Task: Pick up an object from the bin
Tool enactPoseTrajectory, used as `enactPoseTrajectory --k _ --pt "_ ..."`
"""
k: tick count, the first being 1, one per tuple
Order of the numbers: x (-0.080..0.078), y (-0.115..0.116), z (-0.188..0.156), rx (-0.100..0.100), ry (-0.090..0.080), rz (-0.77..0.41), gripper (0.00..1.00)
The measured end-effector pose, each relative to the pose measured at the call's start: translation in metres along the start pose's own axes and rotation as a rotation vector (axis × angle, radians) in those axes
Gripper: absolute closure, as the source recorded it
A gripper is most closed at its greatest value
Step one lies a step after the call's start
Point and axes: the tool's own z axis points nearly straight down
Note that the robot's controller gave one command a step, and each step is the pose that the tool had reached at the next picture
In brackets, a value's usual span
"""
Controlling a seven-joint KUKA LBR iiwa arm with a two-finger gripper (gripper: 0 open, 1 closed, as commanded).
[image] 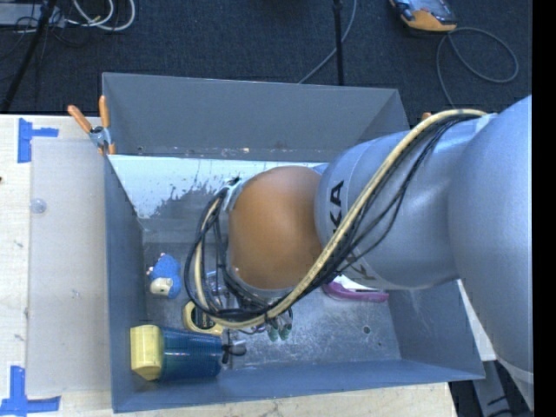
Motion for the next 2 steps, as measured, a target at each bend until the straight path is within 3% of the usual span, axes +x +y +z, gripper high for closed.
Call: enactPoseTrajectory --k 1,2 --pt "-0.0055 0.0292 0.0770 0.000 -0.023 -0.079 0.00" --pt "-0.0039 0.0360 0.0771 0.000 -0.022 -0.126 1.00"
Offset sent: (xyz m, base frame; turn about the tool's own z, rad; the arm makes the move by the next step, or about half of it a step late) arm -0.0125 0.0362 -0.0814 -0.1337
